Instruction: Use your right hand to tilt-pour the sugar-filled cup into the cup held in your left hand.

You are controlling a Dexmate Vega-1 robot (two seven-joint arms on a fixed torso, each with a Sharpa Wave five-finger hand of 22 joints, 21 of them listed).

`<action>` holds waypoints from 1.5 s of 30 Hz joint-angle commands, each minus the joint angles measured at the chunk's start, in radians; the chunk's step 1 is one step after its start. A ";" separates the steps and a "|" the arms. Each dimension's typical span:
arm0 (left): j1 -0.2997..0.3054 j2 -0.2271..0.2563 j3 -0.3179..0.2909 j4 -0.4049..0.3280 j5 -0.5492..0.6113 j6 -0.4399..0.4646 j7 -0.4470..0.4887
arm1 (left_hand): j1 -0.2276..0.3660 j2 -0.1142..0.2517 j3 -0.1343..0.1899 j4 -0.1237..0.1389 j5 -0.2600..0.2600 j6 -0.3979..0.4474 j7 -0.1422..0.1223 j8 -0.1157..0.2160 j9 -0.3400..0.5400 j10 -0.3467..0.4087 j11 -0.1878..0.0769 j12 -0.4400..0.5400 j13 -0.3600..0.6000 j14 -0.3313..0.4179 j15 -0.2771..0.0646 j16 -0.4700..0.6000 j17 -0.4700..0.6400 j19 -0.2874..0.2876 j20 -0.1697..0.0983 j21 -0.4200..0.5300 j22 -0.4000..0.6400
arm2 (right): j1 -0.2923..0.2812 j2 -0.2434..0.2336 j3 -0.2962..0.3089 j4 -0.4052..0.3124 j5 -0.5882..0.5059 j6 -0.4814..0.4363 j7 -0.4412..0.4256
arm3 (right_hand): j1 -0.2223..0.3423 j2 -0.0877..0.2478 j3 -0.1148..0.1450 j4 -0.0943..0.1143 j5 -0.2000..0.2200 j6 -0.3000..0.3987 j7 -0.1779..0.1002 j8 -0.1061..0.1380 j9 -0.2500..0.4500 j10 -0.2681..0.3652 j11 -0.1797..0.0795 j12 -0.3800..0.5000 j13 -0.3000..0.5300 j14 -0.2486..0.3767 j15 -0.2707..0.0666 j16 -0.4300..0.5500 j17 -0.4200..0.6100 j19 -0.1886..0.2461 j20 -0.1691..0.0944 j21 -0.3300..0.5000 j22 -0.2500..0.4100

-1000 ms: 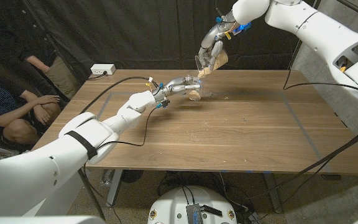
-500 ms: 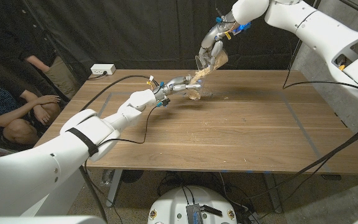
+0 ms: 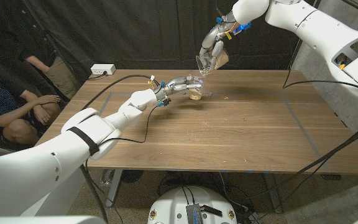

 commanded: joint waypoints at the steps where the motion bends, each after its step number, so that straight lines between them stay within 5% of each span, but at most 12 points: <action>1: 0.000 -0.008 0.007 0.000 0.002 -0.005 -0.004 | 0.004 0.003 -0.008 -0.002 -0.002 0.007 -0.005 0.004 0.002 0.003 -0.003 0.008 0.003 0.012 -0.123 0.000 0.003 -0.006 -0.023 0.008 0.003 | 0.006 0.000 -0.008 0.003 -0.009 0.009 0.003 | 0.012 0.009 0.030 0.025 0.004 0.033 -0.025 0.003 0.003 0.007 -0.001 0.005 0.004 0.009 -0.160 0.006 0.005 -0.004 -0.030 -0.001 0.002; 45: 0.021 0.001 0.001 -0.016 0.001 -0.056 -0.022 | 0.006 0.006 -0.015 0.000 -0.001 0.009 -0.008 0.009 0.001 0.008 -0.005 0.013 -0.001 0.016 -0.124 0.001 0.004 -0.005 -0.025 0.013 0.003 | -0.007 -0.017 -0.017 -0.067 -0.040 0.009 0.066 | 0.028 0.007 0.036 0.024 0.004 0.055 -0.032 0.002 -0.006 0.026 -0.006 -0.001 -0.003 0.014 -0.160 0.009 0.022 -0.013 -0.031 -0.003 0.006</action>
